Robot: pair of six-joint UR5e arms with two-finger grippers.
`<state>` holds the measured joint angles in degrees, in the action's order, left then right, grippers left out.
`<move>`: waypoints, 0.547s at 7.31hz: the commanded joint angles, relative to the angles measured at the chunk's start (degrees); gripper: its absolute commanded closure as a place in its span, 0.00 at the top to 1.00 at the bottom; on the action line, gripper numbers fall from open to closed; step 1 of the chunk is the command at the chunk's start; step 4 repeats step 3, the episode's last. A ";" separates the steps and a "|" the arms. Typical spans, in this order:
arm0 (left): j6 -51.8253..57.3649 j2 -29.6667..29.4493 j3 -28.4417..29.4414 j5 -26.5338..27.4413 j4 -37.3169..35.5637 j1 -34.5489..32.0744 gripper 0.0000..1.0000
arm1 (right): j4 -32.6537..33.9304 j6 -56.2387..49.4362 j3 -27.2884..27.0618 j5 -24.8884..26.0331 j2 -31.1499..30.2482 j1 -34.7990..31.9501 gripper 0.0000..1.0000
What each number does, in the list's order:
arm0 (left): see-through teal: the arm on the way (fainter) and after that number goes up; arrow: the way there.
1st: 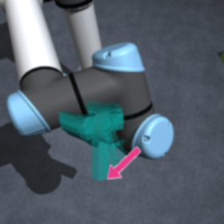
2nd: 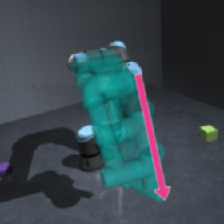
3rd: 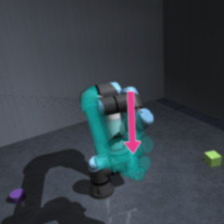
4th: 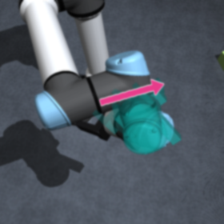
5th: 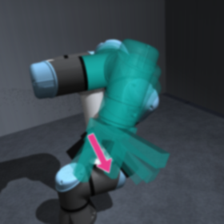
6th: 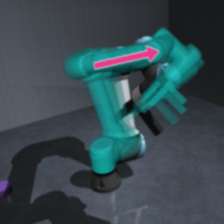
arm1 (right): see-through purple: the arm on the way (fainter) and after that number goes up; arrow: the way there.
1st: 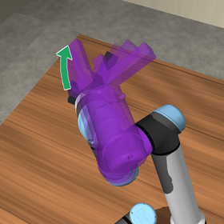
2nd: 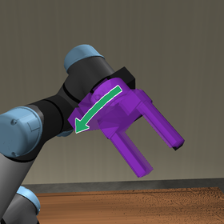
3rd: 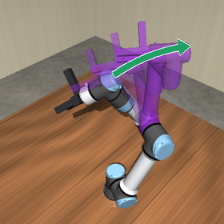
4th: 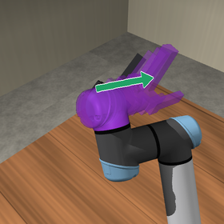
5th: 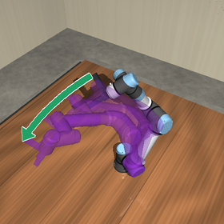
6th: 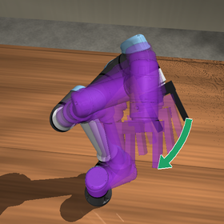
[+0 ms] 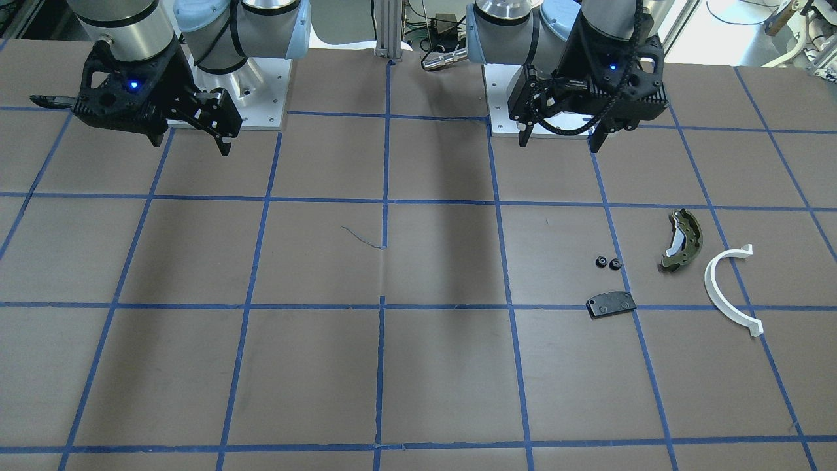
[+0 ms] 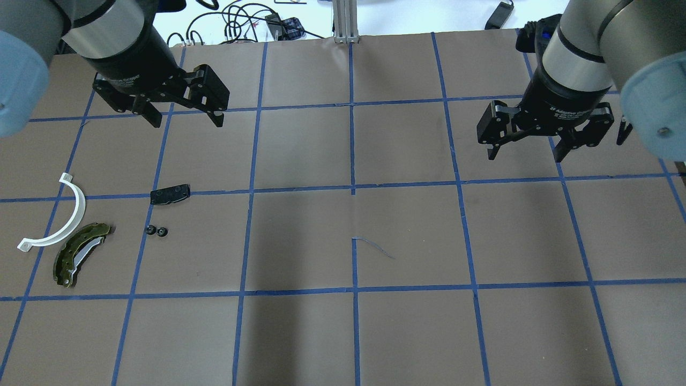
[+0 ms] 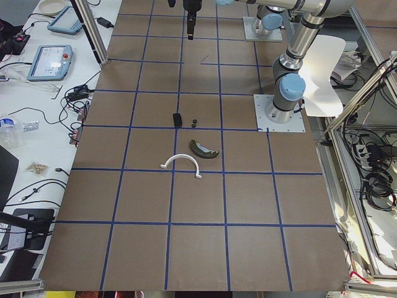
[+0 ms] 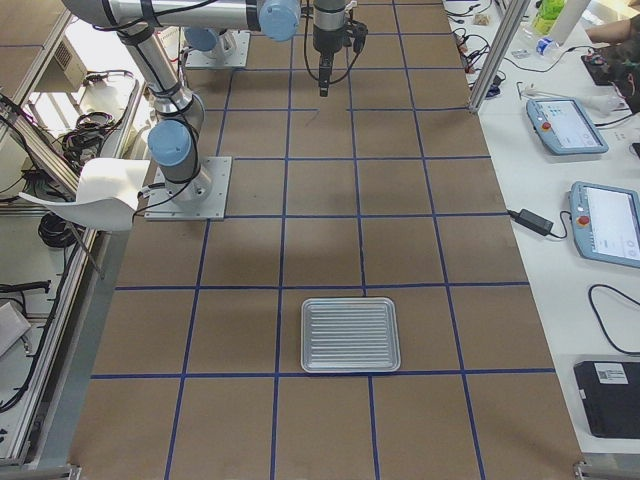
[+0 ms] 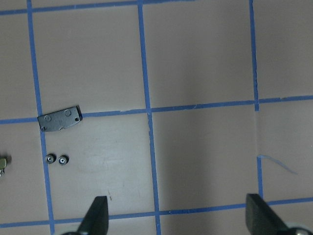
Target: Place bearing gear from tray to pile
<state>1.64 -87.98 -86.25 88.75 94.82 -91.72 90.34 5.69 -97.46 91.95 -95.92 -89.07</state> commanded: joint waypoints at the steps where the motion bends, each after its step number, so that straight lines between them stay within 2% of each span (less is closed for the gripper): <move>1: 0.03 -0.17 0.82 0.10 1.51 0.22 1.00 | -0.25 -0.06 -0.10 -0.36 0.03 -0.05 1.00; 4: 0.03 -0.17 0.82 0.19 1.33 0.22 1.00 | -0.25 -1.46 -0.10 -0.63 -0.06 0.13 1.00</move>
